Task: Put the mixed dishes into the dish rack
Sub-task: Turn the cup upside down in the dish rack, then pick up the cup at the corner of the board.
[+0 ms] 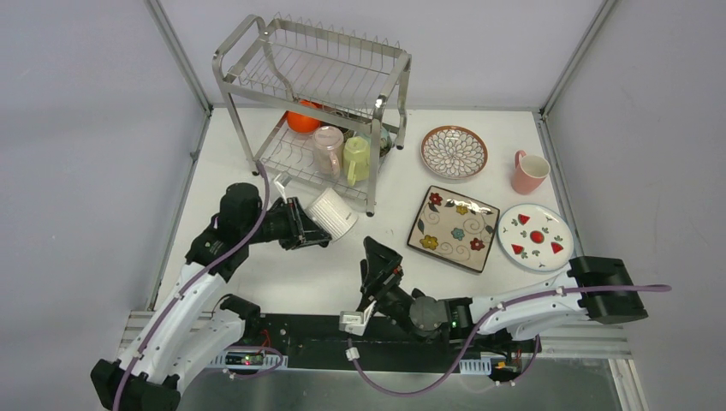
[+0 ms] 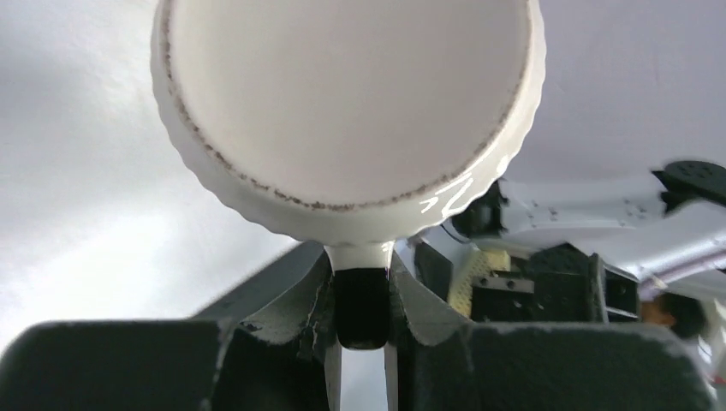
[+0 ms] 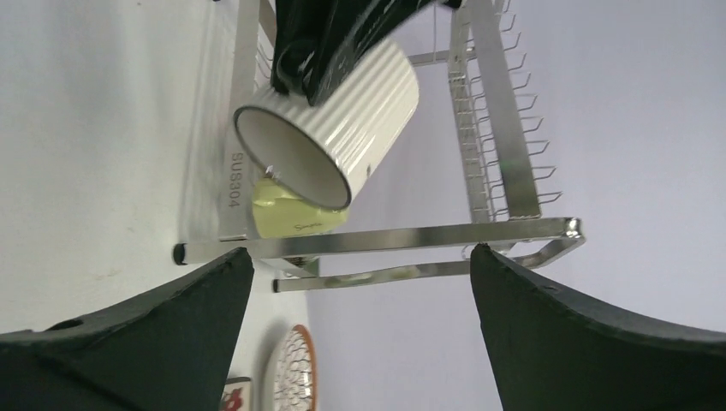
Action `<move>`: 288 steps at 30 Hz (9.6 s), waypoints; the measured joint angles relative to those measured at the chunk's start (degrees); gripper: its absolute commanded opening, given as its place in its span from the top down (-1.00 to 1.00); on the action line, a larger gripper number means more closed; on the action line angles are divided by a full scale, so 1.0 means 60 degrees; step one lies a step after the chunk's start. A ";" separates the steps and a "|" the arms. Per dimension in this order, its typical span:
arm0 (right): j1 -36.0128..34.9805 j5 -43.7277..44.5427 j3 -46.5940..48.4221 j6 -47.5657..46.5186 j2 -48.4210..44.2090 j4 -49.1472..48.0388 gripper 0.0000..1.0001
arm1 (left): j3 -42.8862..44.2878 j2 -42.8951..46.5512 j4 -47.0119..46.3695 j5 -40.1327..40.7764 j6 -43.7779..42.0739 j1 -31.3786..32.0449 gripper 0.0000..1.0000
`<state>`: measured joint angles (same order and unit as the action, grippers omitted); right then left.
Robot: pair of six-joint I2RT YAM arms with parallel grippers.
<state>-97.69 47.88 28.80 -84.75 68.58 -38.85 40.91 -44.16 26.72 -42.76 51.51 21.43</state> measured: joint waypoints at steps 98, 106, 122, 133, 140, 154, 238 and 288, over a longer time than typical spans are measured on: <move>0.1548 0.0823 0.2856 1.9649 -0.1683 1.1187 -1.00 | 0.0463 -0.8200 -0.9326 0.6561 -0.9278 -0.1898 0.60; 0.1548 0.0841 0.2783 1.9726 -0.1723 1.1187 -1.00 | 0.0747 -0.8200 -0.9216 0.6291 -0.9366 -0.1902 0.50; 0.1548 0.0867 0.2594 1.9824 -0.1843 1.1296 -1.00 | 0.0892 -0.8149 -0.9180 0.6094 -0.9173 -0.1898 0.50; 0.1614 0.0903 0.2594 1.9846 -0.1490 1.1296 -1.00 | 0.1344 -0.6258 -0.7042 0.6084 -0.8043 -0.1898 0.10; 0.1953 0.0889 0.2594 1.9970 -0.0925 1.1315 -1.00 | 0.1439 -0.4142 -0.5268 0.5949 -0.7315 -0.1898 -0.96; 0.4626 -0.0182 0.2594 2.0746 -0.1184 1.1540 -1.00 | 0.0266 -0.0062 -0.2728 0.4750 -0.6459 -0.1898 -0.98; 1.9332 -0.6400 0.5453 2.2097 0.3869 0.9162 0.20 | -0.0463 0.1319 0.0342 0.4838 -0.5482 -0.0623 -0.90; 1.9340 -0.8932 0.3373 2.0378 -0.1056 0.9723 1.00 | -0.0233 0.0732 0.0656 0.4594 -0.5278 -0.0375 -0.83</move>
<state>18.35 -5.72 49.04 37.52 62.24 19.49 39.51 -39.77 30.65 -15.20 19.84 19.18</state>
